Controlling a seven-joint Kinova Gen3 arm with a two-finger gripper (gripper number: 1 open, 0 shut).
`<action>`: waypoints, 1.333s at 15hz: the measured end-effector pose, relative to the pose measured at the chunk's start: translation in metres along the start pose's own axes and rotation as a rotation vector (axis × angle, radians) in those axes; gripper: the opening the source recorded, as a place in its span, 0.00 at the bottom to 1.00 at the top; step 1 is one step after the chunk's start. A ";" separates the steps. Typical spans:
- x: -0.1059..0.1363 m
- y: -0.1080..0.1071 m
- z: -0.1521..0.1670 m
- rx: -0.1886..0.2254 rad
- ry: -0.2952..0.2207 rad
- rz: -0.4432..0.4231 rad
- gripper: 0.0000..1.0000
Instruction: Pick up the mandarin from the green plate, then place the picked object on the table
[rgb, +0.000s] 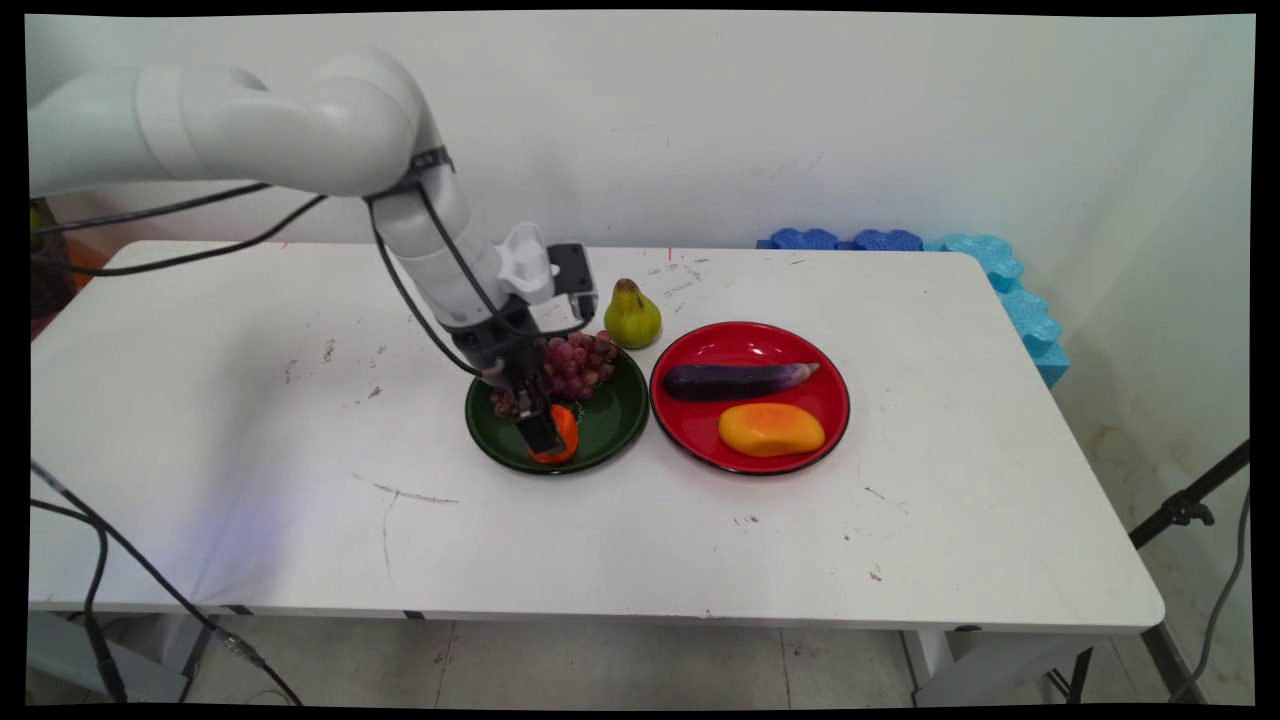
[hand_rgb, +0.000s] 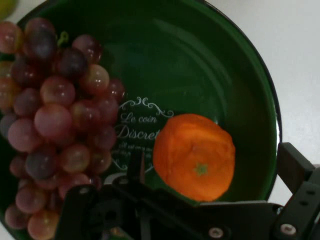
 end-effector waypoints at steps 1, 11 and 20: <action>0.002 -0.001 0.004 -0.001 -0.005 0.005 1.00; 0.013 0.003 -0.002 0.000 -0.030 0.096 0.00; 0.059 0.033 -0.090 0.006 0.105 0.073 0.00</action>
